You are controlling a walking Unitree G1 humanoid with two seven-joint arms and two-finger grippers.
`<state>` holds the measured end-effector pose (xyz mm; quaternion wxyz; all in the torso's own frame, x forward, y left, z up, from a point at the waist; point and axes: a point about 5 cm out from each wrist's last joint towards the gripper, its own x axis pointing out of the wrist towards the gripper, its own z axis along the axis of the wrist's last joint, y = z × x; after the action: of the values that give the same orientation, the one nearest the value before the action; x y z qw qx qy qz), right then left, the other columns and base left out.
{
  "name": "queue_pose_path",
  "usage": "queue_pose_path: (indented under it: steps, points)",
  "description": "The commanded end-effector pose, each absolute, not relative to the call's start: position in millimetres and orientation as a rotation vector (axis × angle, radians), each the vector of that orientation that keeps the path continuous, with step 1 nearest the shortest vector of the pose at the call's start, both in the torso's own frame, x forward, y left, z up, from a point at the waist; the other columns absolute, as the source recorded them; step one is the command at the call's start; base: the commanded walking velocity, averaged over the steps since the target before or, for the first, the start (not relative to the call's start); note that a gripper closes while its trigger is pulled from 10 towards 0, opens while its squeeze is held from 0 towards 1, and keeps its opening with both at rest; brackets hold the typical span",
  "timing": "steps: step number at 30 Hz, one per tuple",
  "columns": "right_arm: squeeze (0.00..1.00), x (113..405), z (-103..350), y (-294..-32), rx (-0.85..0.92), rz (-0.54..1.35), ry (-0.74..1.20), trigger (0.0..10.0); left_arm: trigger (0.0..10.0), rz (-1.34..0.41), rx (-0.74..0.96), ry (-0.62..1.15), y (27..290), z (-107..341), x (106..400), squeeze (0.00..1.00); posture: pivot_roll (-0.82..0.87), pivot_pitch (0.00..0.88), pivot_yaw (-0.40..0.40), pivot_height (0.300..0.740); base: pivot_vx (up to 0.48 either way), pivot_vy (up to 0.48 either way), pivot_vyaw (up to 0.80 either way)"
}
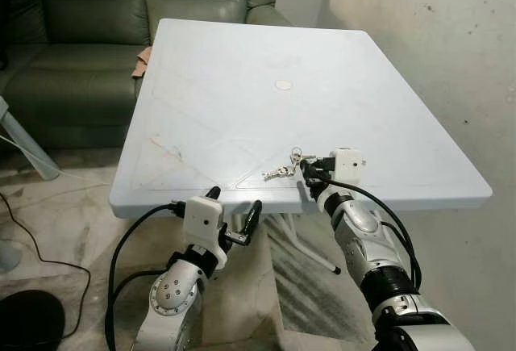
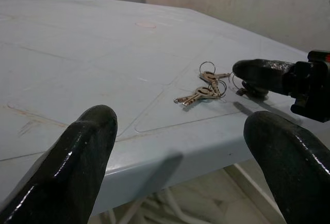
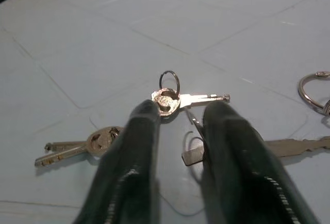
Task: Hang keys on a hook
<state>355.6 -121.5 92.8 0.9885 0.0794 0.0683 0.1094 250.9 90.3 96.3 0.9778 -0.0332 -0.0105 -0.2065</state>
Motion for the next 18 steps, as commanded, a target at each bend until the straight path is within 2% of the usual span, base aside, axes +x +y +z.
queue_pose_path:
  steps: [1,2,3,18]
  points:
    - [0.00,357.2,93.1,-127.6,0.142,0.202,0.138,4.3,10.0,-0.413,-0.069,-0.021,89.5,97.4,248.8,0.00,0.14,0.094,-0.102,0.740,0.000,0.000,0.00]
    - [0.00,357.3,92.8,-128.2,0.136,0.202,0.139,5.0,10.0,-0.413,-0.069,-0.021,89.5,97.5,248.8,0.00,0.14,0.095,-0.103,0.740,0.000,0.000,0.00]
    - [0.00,357.2,91.0,-129.8,0.116,0.204,0.144,10.0,10.0,-0.411,-0.068,-0.020,89.6,97.5,248.4,0.00,0.14,0.098,-0.102,0.740,0.000,0.000,0.00]
    - [0.00,356.5,84.2,-137.4,0.062,0.187,0.162,10.0,10.0,-0.401,-0.068,-0.019,90.2,97.9,247.8,0.00,0.14,0.107,-0.102,0.740,0.000,0.000,0.00]
